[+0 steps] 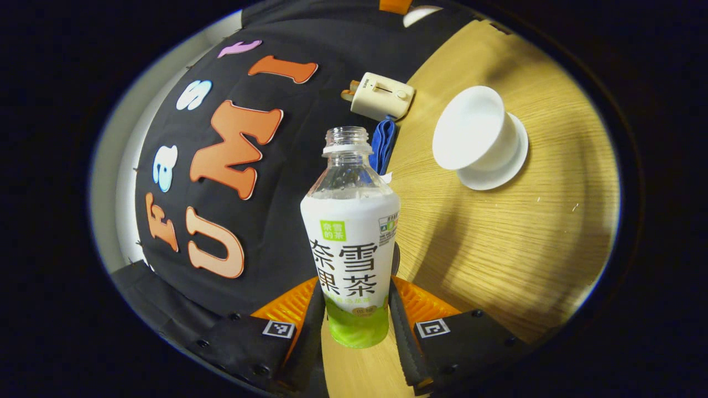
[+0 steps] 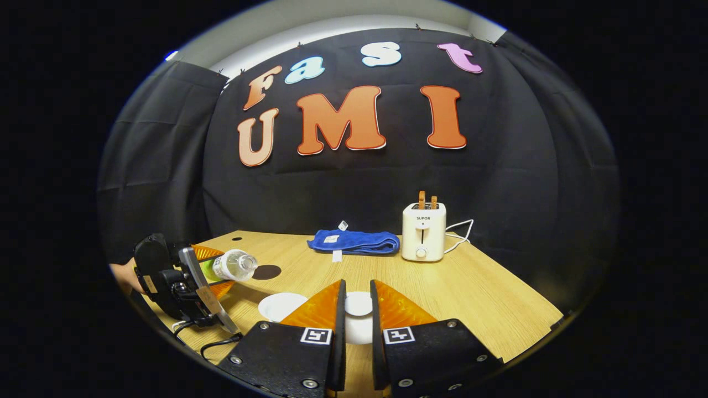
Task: Open the teacup lid with one hand, grasp the water bottle and pour water into the teacup with the other hand; after pouring, place the water bottle on the coaster and then close the teacup lid.
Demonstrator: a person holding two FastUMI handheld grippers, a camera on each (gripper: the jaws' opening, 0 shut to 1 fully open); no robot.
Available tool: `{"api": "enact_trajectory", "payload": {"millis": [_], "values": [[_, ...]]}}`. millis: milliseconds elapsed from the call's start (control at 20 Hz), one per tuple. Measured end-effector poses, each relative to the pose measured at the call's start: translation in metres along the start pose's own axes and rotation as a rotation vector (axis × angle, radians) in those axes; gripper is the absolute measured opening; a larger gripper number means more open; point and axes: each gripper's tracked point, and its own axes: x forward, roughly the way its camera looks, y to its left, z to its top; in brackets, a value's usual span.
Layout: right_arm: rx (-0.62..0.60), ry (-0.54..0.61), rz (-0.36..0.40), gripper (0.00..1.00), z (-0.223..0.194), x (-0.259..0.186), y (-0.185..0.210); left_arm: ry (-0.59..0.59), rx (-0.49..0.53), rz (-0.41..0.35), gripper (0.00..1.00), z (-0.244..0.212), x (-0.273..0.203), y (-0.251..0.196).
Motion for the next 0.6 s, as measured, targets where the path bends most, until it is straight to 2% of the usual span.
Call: {"api": "enact_trajectory", "payload": {"millis": [100,600], "values": [[-0.003,0.004,-0.002,0.2,-0.002,-0.001,-0.002,-0.01,0.075,0.009,0.65,0.006,-0.002,0.003],[0.011,0.006,-0.004,0.2,-0.006,-0.002,-0.011,-0.049,0.365,0.036,0.63,0.02,-0.018,0.011]]}}
